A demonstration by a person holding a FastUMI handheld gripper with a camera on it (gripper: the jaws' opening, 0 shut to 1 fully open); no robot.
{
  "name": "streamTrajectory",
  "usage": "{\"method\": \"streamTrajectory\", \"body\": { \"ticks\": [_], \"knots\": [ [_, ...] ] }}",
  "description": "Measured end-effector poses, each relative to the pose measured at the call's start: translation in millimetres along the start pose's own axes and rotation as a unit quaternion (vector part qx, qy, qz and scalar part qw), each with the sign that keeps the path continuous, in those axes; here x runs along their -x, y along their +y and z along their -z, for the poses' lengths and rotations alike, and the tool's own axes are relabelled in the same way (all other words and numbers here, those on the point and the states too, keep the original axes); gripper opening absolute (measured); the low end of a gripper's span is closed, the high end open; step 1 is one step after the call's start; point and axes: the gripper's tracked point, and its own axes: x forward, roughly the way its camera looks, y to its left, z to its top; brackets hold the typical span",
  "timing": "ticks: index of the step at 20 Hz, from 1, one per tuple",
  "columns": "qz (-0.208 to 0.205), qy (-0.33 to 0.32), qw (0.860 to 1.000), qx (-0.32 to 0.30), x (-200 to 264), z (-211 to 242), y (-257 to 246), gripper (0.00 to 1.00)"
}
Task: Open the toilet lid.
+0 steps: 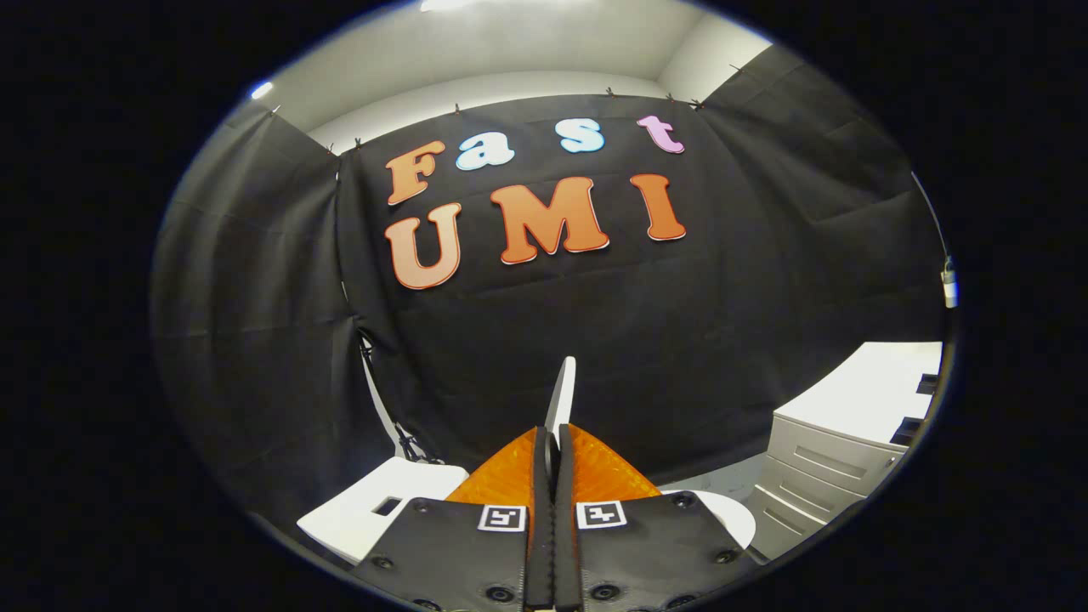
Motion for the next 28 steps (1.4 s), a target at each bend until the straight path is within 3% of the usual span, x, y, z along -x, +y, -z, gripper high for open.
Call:
{"method": "streamTrajectory", "body": {
  "ticks": [13,28],
  "knots": [
    [-0.057,-0.002,0.993,0.099,2,5,132,0.08],
    [-0.153,0.021,0.976,0.152,7,48,255,0.09]
  ]
}}
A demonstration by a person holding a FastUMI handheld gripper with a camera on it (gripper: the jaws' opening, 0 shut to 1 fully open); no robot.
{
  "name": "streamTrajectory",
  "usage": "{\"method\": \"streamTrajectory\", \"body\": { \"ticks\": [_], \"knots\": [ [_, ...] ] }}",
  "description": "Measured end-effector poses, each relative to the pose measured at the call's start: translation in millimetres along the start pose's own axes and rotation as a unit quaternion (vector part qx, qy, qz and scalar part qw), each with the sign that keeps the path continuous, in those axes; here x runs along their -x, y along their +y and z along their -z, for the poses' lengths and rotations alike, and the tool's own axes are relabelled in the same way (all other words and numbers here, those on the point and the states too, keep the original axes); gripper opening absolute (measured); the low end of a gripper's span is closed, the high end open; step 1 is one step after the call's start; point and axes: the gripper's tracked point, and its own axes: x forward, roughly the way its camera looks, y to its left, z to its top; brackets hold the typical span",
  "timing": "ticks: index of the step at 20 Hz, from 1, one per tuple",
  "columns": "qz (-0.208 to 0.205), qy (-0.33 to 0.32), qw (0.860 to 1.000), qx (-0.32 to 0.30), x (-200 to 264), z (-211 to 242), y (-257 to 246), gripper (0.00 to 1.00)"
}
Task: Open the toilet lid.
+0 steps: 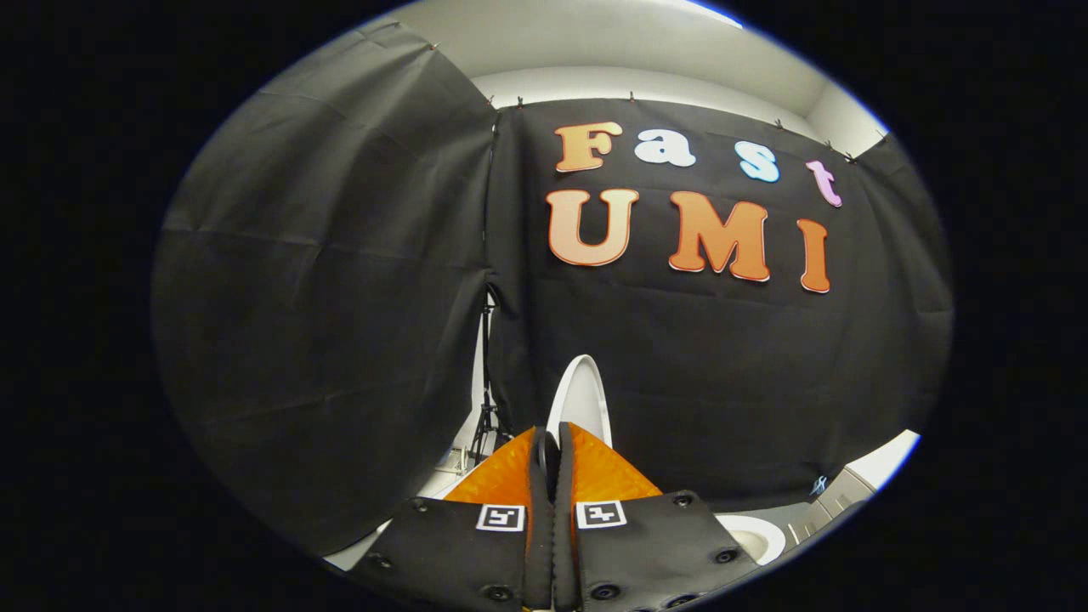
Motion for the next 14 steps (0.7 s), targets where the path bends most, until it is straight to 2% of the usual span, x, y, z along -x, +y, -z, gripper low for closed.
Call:
{"method": "streamTrajectory", "body": {
  "ticks": [3,5,7,8,11,14],
  "knots": [
    [0.005,0.003,1.000,0.007,1,1,4,0.09],
    [0.017,-0.003,1.000,0.004,5,0,-3,0.12],
    [0.012,0.002,1.000,-0.014,4,6,-6,0.17],
    [0.006,0.012,1.000,-0.025,2,8,-6,0.25],
    [-0.014,0.020,0.999,-0.040,1,6,-10,0.32],
    [-0.029,-0.001,0.999,-0.031,14,-18,-16,0.60]
  ]
}}
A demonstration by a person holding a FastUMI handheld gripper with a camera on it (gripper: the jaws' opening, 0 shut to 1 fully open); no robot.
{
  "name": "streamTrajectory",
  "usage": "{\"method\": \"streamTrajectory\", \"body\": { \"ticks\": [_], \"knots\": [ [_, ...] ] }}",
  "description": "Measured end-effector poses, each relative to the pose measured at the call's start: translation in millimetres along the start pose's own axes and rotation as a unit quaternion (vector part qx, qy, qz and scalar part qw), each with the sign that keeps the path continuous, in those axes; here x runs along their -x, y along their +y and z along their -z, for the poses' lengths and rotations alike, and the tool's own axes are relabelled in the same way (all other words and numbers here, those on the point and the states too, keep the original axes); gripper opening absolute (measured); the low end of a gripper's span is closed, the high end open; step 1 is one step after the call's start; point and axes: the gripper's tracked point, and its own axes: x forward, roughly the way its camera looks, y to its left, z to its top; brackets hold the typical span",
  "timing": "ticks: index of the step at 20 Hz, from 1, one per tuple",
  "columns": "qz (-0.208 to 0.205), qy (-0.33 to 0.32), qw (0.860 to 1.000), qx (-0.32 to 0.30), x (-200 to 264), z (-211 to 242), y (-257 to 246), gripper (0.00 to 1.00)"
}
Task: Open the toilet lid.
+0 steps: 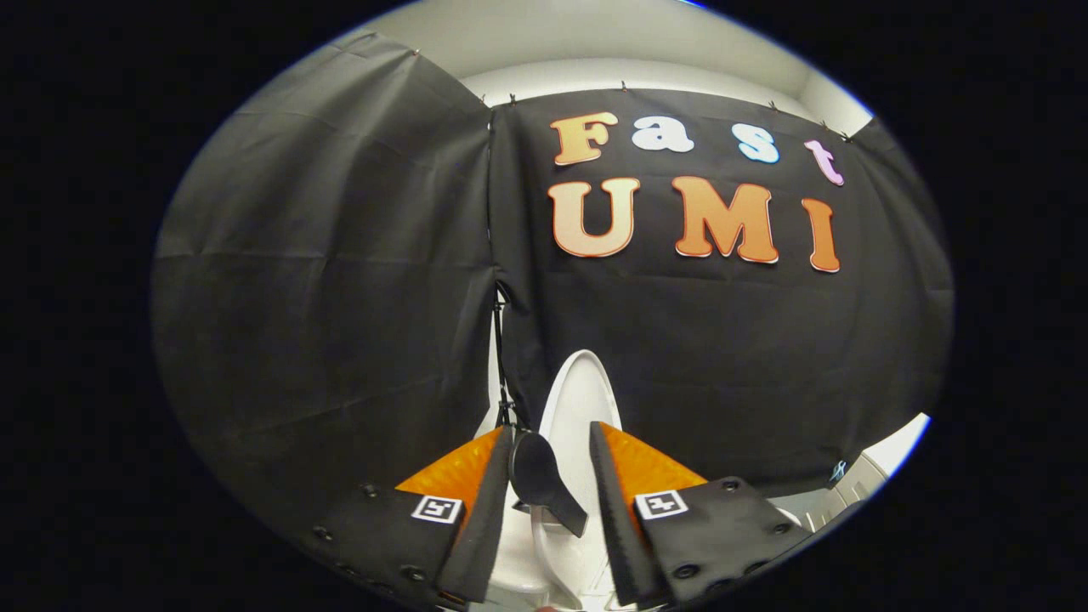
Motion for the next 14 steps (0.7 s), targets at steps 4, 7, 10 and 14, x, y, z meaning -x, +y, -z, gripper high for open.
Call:
{"method": "streamTrajectory", "body": {
  "ticks": [4,7,10,14],
  "knots": [
    [-0.023,-0.038,0.999,0.012,18,-36,-18,0.89],
    [-0.044,-0.037,0.998,-0.011,28,-50,-48,0.89],
    [-0.029,-0.047,0.998,-0.007,42,-66,-107,0.89],
    [0.004,-0.052,0.999,-0.014,68,-65,-185,0.89]
  ]
}}
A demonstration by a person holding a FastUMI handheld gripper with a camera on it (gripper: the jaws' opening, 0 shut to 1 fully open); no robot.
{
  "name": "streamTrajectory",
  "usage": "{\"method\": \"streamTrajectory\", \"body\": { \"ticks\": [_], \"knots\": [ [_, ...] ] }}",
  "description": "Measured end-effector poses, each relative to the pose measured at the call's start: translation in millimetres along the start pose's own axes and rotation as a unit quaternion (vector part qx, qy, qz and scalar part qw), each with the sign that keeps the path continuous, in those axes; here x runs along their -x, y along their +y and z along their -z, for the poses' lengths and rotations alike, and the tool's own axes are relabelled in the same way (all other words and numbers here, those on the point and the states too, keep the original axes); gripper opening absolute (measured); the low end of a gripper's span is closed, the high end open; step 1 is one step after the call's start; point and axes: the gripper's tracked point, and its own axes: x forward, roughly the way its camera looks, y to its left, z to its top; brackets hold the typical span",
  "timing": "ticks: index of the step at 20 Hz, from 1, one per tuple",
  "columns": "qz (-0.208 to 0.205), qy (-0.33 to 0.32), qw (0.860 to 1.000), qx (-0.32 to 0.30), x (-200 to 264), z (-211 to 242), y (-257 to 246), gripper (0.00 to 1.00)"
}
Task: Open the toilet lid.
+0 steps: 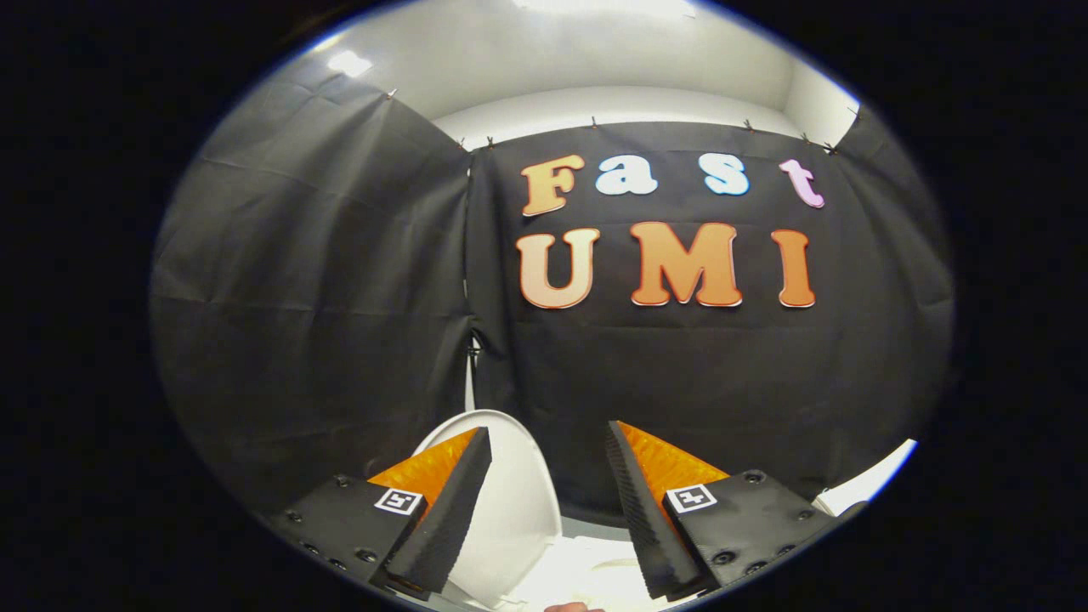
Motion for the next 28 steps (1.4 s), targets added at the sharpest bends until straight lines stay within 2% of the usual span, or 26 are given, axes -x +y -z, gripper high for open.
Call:
{"method": "streamTrajectory", "body": {
  "ticks": [7,13,18,21,26,28],
  "knots": [
    [0.061,0.007,0.998,0.014,49,20,-140,0.89],
    [0.098,-0.006,0.995,0.027,108,34,-233,0.89],
    [0.110,-0.011,0.994,-0.006,174,50,-282,0.89],
    [0.124,-0.002,0.992,-0.020,209,75,-306,0.89],
    [0.143,0.004,0.988,-0.050,259,112,-321,0.90],
    [0.155,0.012,0.987,-0.042,270,130,-326,0.91]
  ]
}}
